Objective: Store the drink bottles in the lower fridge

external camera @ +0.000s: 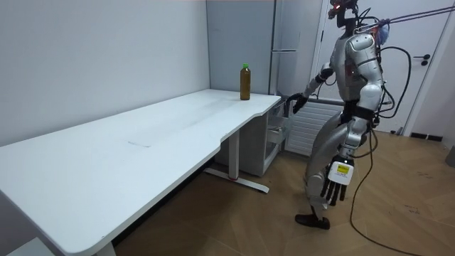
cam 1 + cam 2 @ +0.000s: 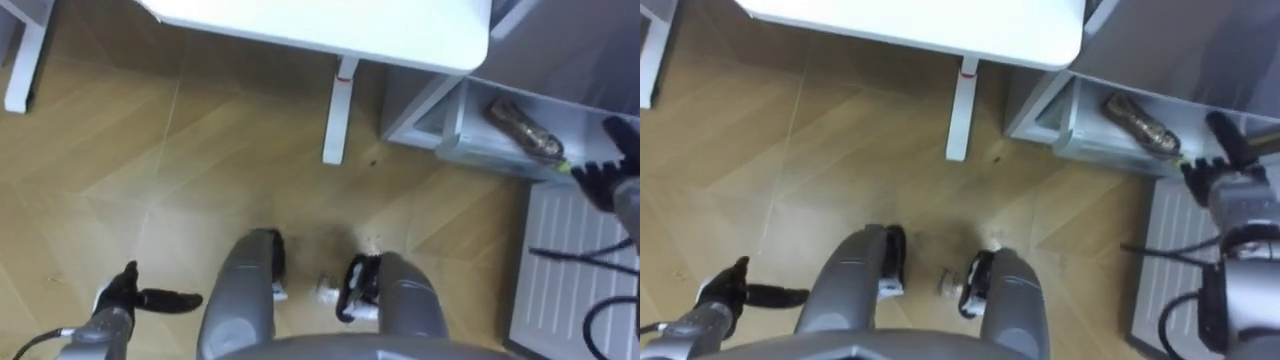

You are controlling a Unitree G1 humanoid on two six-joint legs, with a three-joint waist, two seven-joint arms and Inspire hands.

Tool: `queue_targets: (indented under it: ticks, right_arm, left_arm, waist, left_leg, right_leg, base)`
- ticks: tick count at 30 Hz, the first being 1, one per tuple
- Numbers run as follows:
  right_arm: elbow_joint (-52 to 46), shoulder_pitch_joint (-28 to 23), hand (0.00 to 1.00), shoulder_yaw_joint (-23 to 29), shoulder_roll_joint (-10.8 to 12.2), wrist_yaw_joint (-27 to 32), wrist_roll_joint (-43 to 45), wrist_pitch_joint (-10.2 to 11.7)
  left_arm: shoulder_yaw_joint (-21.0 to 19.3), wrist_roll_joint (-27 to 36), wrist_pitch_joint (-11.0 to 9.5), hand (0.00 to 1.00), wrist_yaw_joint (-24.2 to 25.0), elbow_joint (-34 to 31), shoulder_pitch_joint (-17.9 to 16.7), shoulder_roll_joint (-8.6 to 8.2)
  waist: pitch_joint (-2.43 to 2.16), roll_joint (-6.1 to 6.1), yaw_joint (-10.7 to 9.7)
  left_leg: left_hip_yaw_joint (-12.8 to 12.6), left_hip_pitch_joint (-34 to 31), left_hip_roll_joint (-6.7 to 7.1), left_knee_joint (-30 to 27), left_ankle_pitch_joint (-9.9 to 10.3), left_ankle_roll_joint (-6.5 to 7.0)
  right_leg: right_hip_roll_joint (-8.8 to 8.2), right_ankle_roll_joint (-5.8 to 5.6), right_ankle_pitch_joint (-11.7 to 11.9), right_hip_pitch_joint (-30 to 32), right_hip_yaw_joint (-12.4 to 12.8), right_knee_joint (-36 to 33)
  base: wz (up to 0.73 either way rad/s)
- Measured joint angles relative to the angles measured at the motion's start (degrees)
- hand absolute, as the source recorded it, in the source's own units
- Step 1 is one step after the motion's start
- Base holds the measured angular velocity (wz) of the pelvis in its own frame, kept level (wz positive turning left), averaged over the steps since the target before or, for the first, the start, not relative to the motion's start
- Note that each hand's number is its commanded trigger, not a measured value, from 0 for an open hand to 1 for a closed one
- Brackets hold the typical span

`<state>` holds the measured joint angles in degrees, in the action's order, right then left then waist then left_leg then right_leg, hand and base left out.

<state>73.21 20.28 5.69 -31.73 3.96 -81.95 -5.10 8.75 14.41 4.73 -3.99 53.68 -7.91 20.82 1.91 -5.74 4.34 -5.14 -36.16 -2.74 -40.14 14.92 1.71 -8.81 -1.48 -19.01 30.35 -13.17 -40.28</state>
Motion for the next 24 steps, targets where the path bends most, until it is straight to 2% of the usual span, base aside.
queue_targets:
  ticks: [4,6,7,9,10,12,16,18,20,22,24]
  right_arm:
    - [-0.28,-7.21,0.0,0.03,0.79,-4.13,3.21,0.14]
    - [0.0,-11.07,0.0,-0.03,2.0,-7.08,6.74,0.19]
    - [0.09,-11.99,0.0,0.0,2.55,-7.73,8.01,0.31]
    - [0.37,-16.28,0.0,-0.98,5.62,-9.77,14.07,0.34]
    - [0.39,-17.26,0.0,-1.8,6.47,-10.3,15.68,0.3]
    - [0.33,-20.69,0.0,-4.02,9.64,-12.46,20.7,0.04]
    - [0.29,-24.84,0.0,-6.42,11.83,-15.0,25.76,0.03]
    - [0.23,-26.21,0.0,-6.62,13.98,-15.29,30.5,0.01]
    - [0.11,-27.13,0.0,-6.64,15.54,-15.4,32.47,0.04]
    - [-0.09,-27.67,0.0,-6.67,16.62,-15.2,34.87,0.26]
    - [-0.28,-28.13,0.0,-6.81,17.56,-14.77,39.06,0.87]
  left_arm:
    - [-2.45,-0.04,0.01,0.0,1.26,1.84,-1.32,-0.2]
    - [-3.06,-0.2,0.01,0.0,2.37,2.13,-3.19,-0.85]
    - [-3.18,-0.53,0.01,0.0,2.46,2.4,-3.53,-1.2]
    - [-4.3,-1.06,0.03,0.0,2.42,2.63,-5.04,-2.86]
    - [-4.31,-1.16,0.02,0.0,2.46,2.67,-5.39,-3.17]
    - [-4.42,-1.14,-0.1,0.0,3.35,2.68,-6.33,-3.81]
    - [-4.78,-1.68,-0.42,0.0,3.34,2.51,-6.34,-5.01]
    - [-6.94,-1.6,-1.01,0.0,2.89,2.38,-6.56,-6.51]
    - [-7.65,-1.61,-1.44,0.0,2.8,1.33,-6.92,-7.06]
    - [-8.64,-1.61,-2.41,0.0,1.82,-0.36,-7.64,-8.12]
    - [-8.67,-1.63,-3.83,0.0,0.74,-1.92,-7.75,-9.35]
  waist:
    - [-0.38,0.09,0.29]
    - [-1.18,1.05,0.29]
    - [-1.24,1.38,0.13]
    - [-1.89,2.26,-0.75]
    - [-1.97,2.32,-0.88]
    - [-1.92,2.5,-1.05]
    - [-1.75,2.75,-1.68]
    - [-1.65,2.83,-2.2]
    - [-1.59,2.93,-2.55]
    - [-1.57,2.87,-2.64]
    - [-1.75,2.92,-2.67]
  left_leg:
    - [0.58,5.8,-0.07,3.49,-0.06,-0.12]
    - [0.57,9.87,0.04,6.01,-0.05,-0.14]
    - [0.56,11.13,0.07,6.77,-0.06,-0.14]
    - [0.58,16.2,0.57,10.28,-0.25,-0.28]
    - [0.52,17.6,0.75,11.21,-0.35,-0.37]
    - [0.23,21.94,1.13,14.17,-0.68,-0.63]
    - [0.02,25.93,1.27,16.7,-0.69,-1.05]
    - [-0.03,28.37,1.28,18.02,-0.69,-1.49]
    - [-0.2,29.99,1.29,19.14,-0.75,-1.76]
    - [-0.56,31.5,1.33,20.34,-0.79,-1.89]
    - [-0.72,31.99,1.37,20.99,-0.84,-2.02]
  right_leg:
    - [0.98,-0.51,1.2,-6.83,-1.11,5.75]
    - [1.49,-0.97,2.22,-11.87,-1.43,9.85]
    - [1.64,-1.09,2.58,-13.3,-1.56,11.06]
    - [1.94,-1.62,3.6,-18.64,-2.07,15.79]
    - [1.99,-1.69,3.78,-19.97,-1.98,16.77]
    - [2.08,-1.76,4.0,-23.98,-1.95,19.42]
    - [2.25,-1.67,4.15,-27.97,-2.51,22.01]
    - [2.64,-1.67,4.3,-30.61,-2.55,24.14]
    - [2.83,-1.65,4.36,-32.08,-2.41,25.34]
    - [2.85,-1.66,4.37,-33.2,-2.19,25.86]
    - [2.95,-1.64,4.41,-33.6,-2.01,26.56]
  base:
    - [0.07]
    - [0.0]
    - [0.04]
    - [0.05]
    - [0.0]
    - [0.0]
    - [0.0]
    - [0.0]
    - [-0.05]
    - [-0.08]
    - [-0.04]
